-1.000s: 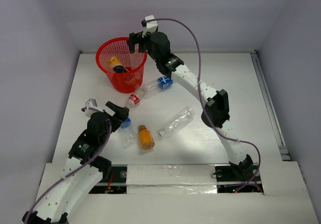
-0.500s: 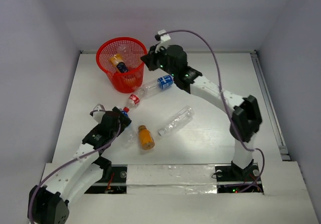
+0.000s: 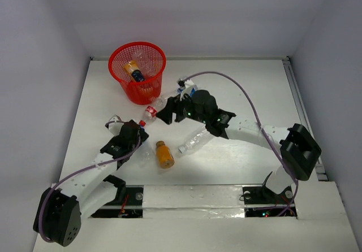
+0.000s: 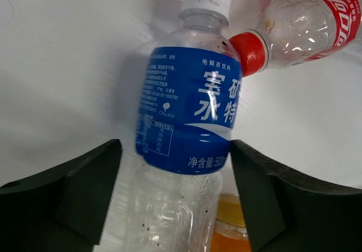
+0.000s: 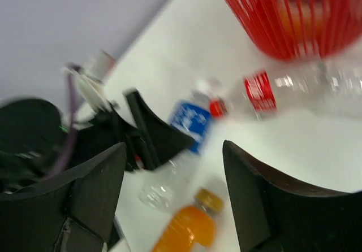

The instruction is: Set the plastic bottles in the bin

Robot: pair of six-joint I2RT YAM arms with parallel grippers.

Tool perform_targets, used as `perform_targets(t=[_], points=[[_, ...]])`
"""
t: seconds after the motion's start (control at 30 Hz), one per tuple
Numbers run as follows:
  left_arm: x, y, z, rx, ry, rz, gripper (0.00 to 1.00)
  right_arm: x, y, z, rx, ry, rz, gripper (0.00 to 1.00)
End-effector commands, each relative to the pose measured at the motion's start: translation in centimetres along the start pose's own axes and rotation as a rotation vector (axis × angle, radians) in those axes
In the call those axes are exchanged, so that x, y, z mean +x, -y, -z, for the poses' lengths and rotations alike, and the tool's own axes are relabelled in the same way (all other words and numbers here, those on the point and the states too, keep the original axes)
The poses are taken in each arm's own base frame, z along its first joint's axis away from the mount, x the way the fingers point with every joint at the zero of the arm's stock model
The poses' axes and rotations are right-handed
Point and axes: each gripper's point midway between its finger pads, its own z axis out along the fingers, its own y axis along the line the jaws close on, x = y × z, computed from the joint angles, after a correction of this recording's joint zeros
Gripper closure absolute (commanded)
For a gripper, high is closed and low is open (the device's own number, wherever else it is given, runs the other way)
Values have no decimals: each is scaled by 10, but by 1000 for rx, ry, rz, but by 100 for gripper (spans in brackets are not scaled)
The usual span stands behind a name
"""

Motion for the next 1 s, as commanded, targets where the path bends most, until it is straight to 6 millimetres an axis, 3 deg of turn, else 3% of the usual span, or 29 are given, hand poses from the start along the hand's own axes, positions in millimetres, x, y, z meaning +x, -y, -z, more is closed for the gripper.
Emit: perform_targets(t=[0.0, 0.07, 0.23, 0.33, 0.47, 0.57, 0.6, 0.67, 0.7, 0.77, 0.8, 0.87, 0.9, 0.93, 0.97], points=[[-17, 9, -7, 8, 66, 13, 27, 24, 18, 10, 48, -30, -49, 25], [-19, 9, -10, 8, 76, 15, 35, 27, 21, 16, 62, -26, -54, 21], [-32, 11, -5, 5, 115, 35, 58, 62, 27, 12, 123, -169, -38, 8], [-46, 11, 9, 14, 158, 52, 63, 99, 24, 8, 160, -290, 1, 6], [-70, 20, 46, 96, 219, 77, 67, 124, 11, 6, 158, -372, 29, 5], [-100, 33, 82, 165, 294, 76, 68, 148, 7, 8, 178, -438, 52, 4], [-119, 44, 101, 200, 334, 86, 68, 150, 13, 7, 206, -437, 55, 4], [-140, 47, 118, 187, 392, 63, 68, 161, 14, 6, 218, -453, 41, 4], [-159, 59, 138, 220, 435, 79, 68, 167, 10, 6, 206, -467, 42, 4], [-180, 73, 149, 222, 489, 54, 68, 177, 15, 4, 216, -491, 36, 3], [-199, 87, 167, 260, 529, 68, 67, 182, 13, 3, 219, -500, 43, 3], [-221, 105, 173, 252, 579, 34, 67, 186, 12, 2, 231, -512, 48, 4], [-239, 119, 188, 275, 620, 46, 67, 191, 15, 1, 237, -523, 49, 5], [-248, 127, 190, 271, 640, 39, 67, 193, 15, 1, 238, -529, 47, 5], [-254, 140, 178, 239, 643, 16, 67, 194, 16, 0, 242, -531, 42, 6]])
